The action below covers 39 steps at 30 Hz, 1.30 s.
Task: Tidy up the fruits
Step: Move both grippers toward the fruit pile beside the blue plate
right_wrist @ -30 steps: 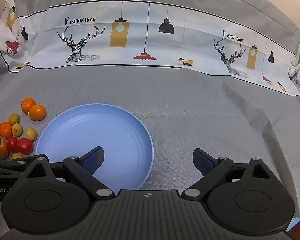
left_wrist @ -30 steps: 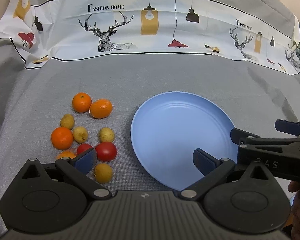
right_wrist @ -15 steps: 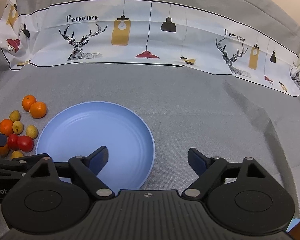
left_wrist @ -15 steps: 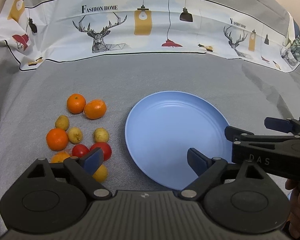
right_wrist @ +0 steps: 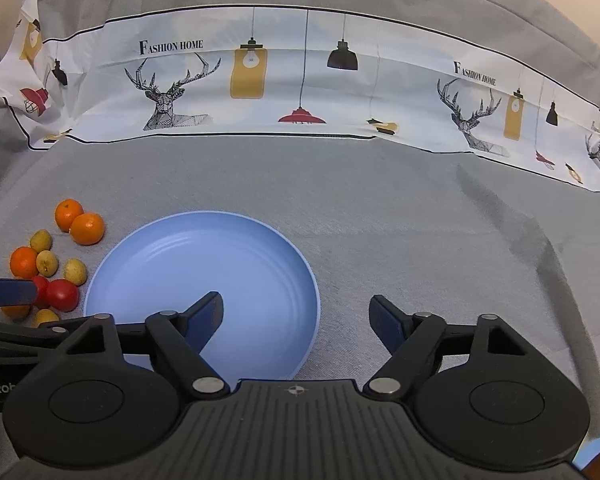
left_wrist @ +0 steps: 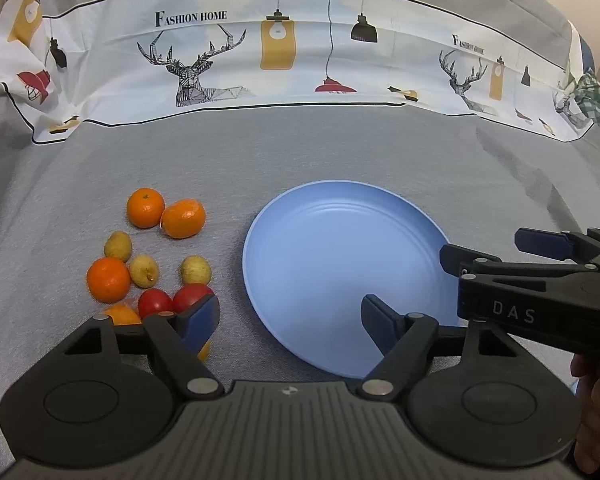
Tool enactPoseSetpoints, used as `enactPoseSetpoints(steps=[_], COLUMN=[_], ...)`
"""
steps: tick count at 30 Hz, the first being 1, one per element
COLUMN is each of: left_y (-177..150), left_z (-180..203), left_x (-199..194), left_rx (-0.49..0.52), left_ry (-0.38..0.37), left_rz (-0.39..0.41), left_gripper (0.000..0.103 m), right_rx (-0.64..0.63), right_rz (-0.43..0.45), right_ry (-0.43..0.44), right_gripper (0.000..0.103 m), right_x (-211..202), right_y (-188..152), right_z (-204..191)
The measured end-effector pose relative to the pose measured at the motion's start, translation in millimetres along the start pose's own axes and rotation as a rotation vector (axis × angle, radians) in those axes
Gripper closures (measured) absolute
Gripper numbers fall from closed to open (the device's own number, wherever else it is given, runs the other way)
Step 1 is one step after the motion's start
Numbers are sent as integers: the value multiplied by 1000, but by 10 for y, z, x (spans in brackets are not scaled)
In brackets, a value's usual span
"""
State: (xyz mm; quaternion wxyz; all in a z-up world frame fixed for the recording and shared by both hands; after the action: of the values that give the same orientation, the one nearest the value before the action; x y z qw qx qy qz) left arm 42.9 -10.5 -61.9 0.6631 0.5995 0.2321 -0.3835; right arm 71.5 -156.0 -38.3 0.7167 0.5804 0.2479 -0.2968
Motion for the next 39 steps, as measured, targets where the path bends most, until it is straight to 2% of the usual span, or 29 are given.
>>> enactPoseSetpoints(steps=[10,32,35,38,39], left_y=[-1,1,-6,-9,-12], left_z=[11,36,38,41,37], left_x=[1,-6,-13,-41,-57], left_rx=[9,8,13,29,34], left_ry=[0,-13,-17,-19,-23], left_rz=[6,5,4,6,8], left_gripper=[25,34,41,59,68], right_rx=[-9,-8,-8,-4,0], right_rz=[2,34,37,38,37], right_ry=[5,28,33,39,39], right_gripper=[42,45,50,52,53], right_x=[-8,-44,-46,-47,-46], right_y=[-4,42,37,31,29], right_z=[-3,-51,-52,-42,-36])
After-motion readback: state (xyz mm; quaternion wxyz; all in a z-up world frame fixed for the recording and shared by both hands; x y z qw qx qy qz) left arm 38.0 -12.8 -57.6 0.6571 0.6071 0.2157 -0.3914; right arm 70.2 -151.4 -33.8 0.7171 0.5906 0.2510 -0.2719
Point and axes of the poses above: each gripper's, at about its wrist camera, not at the fingertips, and x roughly the way its jaws point, z to its right, y to its top, the point moved 7 cm from there along x, roughly the way its jaws point, and after that the axes turned 11 degrees about -y, right-handed, at the moved point
